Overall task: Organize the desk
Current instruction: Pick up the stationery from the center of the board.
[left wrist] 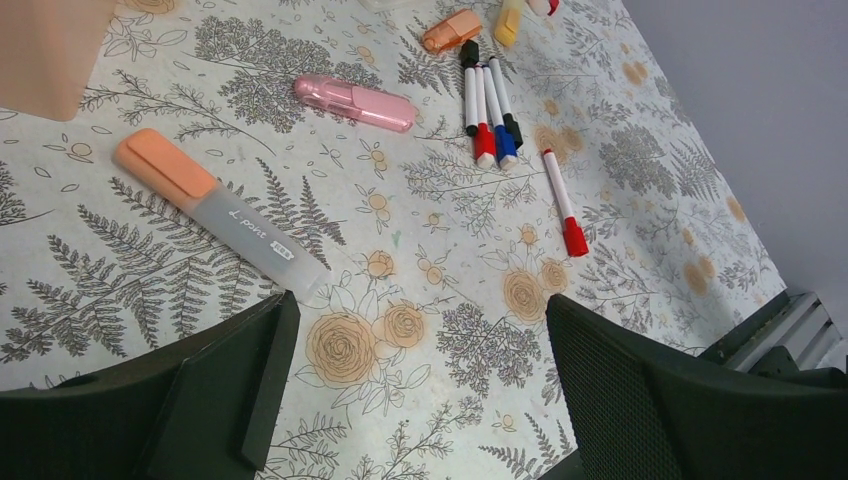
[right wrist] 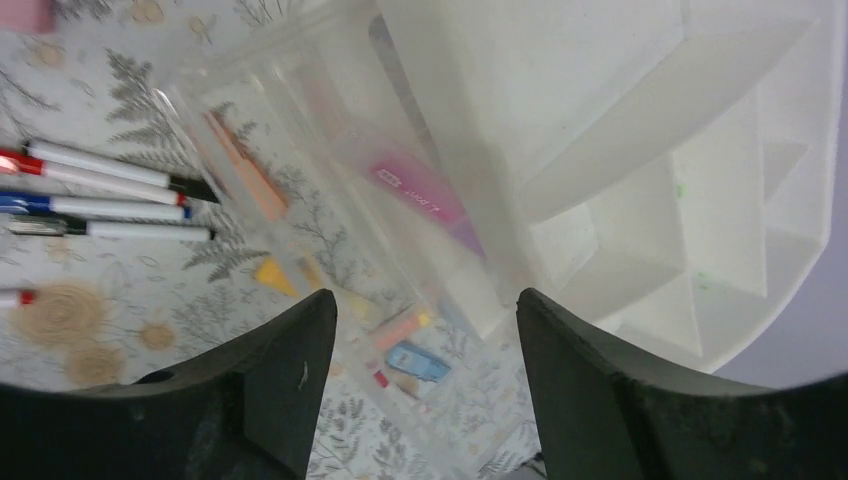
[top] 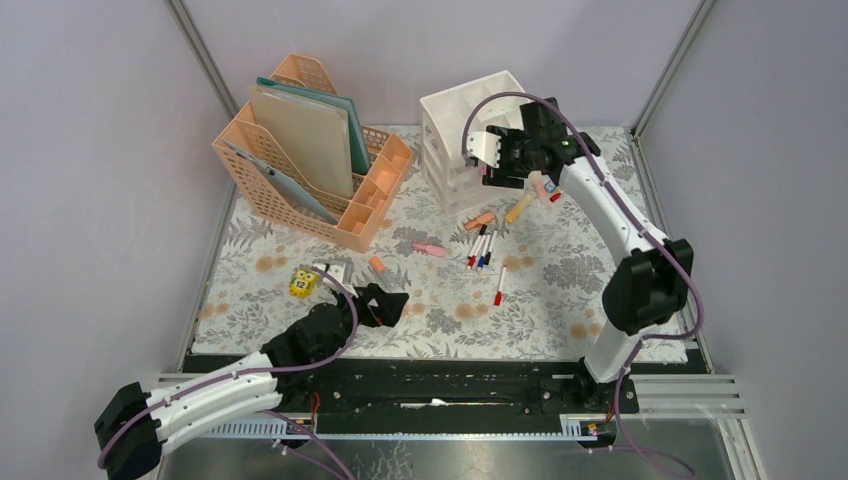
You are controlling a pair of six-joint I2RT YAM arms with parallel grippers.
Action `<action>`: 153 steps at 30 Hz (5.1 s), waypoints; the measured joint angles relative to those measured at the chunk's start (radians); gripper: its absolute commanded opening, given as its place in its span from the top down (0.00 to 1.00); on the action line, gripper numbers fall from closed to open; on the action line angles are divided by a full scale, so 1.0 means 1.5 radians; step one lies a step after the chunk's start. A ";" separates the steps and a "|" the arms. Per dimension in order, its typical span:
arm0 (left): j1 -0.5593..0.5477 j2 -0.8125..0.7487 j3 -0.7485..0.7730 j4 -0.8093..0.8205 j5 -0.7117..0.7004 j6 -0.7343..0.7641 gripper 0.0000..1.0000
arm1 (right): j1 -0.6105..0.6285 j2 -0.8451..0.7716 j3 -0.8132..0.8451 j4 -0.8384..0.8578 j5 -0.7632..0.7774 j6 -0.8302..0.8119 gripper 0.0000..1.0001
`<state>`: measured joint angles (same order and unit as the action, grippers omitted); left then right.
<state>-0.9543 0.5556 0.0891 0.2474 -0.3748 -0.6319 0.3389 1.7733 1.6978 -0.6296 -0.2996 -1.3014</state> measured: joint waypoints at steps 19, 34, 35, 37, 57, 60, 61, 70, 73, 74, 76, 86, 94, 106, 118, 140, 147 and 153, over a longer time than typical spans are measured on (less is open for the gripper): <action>0.018 0.053 0.029 -0.025 -0.003 -0.069 0.01 | -0.001 -0.448 -0.439 0.027 -0.296 0.362 0.00; 0.055 0.370 0.304 -0.287 -0.123 -0.193 0.10 | -0.049 -0.550 -0.569 0.098 -0.319 0.446 0.00; 0.056 0.401 0.329 -0.311 -0.131 -0.203 0.10 | -0.049 -0.551 -0.571 0.102 -0.319 0.448 0.00; 0.056 0.443 0.360 -0.343 -0.139 -0.213 0.11 | -0.050 -0.558 -0.580 0.110 -0.316 0.448 0.00; 0.093 0.658 0.462 -0.404 -0.148 -0.227 0.35 | -0.053 -0.587 -0.594 0.118 -0.314 0.447 0.00; 0.097 0.673 0.465 -0.407 -0.148 -0.225 0.37 | -0.053 -0.587 -0.595 0.120 -0.315 0.447 0.00; 0.098 0.679 0.467 -0.408 -0.149 -0.224 0.37 | -0.053 -0.587 -0.596 0.120 -0.315 0.447 0.00; 0.110 0.717 0.496 -0.407 -0.149 -0.216 0.41 | -0.053 -0.583 -0.597 0.120 -0.320 0.447 0.00; 0.115 0.729 0.507 -0.403 -0.149 -0.212 0.45 | -0.053 -0.583 -0.597 0.120 -0.320 0.447 0.00; 0.117 0.731 0.510 -0.401 -0.149 -0.212 0.47 | -0.053 -0.583 -0.598 0.120 -0.321 0.447 0.00; 0.118 0.736 0.513 -0.396 -0.149 -0.208 0.53 | -0.053 -0.583 -0.598 0.120 -0.321 0.447 0.00; 0.119 0.737 0.513 -0.387 -0.146 -0.192 1.00 | -0.053 -0.581 -0.598 0.120 -0.326 0.447 0.00; 0.116 0.718 0.496 -0.370 -0.119 -0.170 1.00 | -0.053 -0.569 -0.598 0.121 -0.368 0.453 0.00; 0.068 0.501 0.306 -0.157 0.044 -0.117 1.00 | -0.054 -0.538 -0.640 0.197 -0.503 0.555 0.00; 0.050 0.415 0.192 0.210 0.214 -0.095 1.00 | -0.055 -0.508 -0.680 0.318 -0.584 0.695 0.00; -0.122 0.552 0.308 0.445 -0.072 -0.045 1.00 | -0.023 -0.470 -0.734 0.507 -0.532 0.883 0.00; -0.153 0.592 0.361 0.437 -0.168 -0.058 1.00 | -0.022 -0.463 -0.743 0.544 -0.502 0.928 0.06; -0.173 0.622 0.392 0.425 -0.203 -0.066 1.00 | -0.022 -0.462 -0.744 0.566 -0.475 0.960 0.20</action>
<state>-1.2133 1.4887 0.6777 0.8848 -0.6792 -0.7311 0.3065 1.0809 0.5819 0.2199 -1.0122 0.1379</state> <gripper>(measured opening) 0.273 0.864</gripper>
